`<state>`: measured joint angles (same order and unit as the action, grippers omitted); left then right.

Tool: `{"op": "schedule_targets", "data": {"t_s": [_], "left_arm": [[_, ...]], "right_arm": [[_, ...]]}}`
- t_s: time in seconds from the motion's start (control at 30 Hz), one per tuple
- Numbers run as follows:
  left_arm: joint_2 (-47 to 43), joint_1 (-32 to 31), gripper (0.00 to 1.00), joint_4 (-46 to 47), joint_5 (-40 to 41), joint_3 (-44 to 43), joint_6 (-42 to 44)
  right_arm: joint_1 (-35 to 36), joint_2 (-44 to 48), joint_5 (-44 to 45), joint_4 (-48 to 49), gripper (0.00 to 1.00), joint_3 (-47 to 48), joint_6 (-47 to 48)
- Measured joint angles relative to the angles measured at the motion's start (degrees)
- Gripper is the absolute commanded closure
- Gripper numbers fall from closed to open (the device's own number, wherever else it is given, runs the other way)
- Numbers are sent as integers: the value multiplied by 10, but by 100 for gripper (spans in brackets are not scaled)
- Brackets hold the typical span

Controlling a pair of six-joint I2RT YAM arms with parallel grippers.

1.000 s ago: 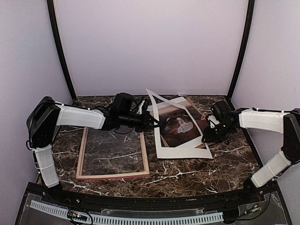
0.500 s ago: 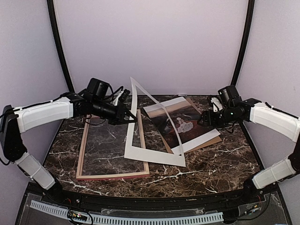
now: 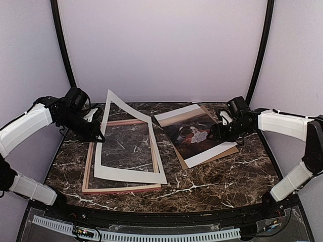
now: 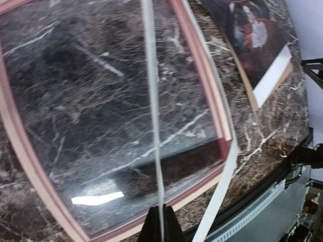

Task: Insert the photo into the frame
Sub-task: Place the mat board on the glass panel.

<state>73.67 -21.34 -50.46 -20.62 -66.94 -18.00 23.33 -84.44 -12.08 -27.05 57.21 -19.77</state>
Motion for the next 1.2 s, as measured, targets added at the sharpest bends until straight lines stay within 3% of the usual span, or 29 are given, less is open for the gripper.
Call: {"op": "schedule_targets", "data": {"t_s": [0.23, 0.5, 1.07, 1.2], "left_arm": [[16, 46, 100, -61, 100, 7, 20], [114, 59, 100, -61, 164, 11, 38], [180, 61, 99, -22, 175, 16, 54], [186, 61, 90, -10, 167, 25, 52]], "right_arm": [[0, -26, -2, 7, 27, 0, 11], [0, -38, -3, 18, 26, -1, 17], [0, -42, 1, 23, 25, -6, 21], [0, -44, 2, 23, 24, -7, 21]]}}
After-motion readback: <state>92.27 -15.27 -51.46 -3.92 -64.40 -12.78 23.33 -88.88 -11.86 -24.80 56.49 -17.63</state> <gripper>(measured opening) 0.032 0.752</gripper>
